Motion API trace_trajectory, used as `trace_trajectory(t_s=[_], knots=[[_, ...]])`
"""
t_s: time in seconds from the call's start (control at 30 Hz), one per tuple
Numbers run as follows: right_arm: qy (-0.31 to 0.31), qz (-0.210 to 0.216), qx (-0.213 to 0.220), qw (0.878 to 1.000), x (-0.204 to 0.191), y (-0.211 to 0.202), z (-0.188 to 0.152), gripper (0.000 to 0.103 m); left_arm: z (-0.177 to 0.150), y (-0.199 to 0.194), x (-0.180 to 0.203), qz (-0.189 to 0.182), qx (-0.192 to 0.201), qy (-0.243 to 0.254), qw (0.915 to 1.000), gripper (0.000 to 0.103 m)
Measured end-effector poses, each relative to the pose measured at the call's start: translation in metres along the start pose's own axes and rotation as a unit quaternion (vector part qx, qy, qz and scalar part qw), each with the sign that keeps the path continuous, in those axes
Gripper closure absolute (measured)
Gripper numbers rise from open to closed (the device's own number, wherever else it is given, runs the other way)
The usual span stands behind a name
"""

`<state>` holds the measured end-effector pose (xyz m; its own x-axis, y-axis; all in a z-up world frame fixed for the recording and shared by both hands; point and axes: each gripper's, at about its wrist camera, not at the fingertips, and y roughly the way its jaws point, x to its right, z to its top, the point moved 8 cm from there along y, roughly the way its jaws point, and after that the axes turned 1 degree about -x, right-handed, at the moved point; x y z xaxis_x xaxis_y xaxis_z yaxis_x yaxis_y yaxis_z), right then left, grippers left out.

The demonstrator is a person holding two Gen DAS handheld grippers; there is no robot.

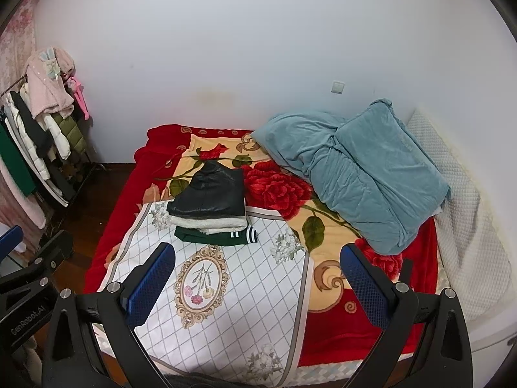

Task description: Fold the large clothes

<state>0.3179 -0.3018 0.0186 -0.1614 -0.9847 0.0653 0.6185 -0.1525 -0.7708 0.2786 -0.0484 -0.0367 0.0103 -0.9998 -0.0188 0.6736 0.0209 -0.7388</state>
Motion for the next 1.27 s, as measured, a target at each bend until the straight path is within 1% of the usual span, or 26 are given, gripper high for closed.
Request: trace_trajectory(t_s=[0.63,1.27], knots=[[-0.007,-0.004,-0.001,1.000,-0.007,-0.004,0.003,0.000,0.004,-0.003,0.000,-0.001,0.001,-0.001,1.0000,0.005],[-0.008,-0.004,0.001,1.000,-0.009,-0.007,-0.001,0.000,0.001,-0.008,-0.002,0.000,0.002,0.000,1.0000,0.005]])
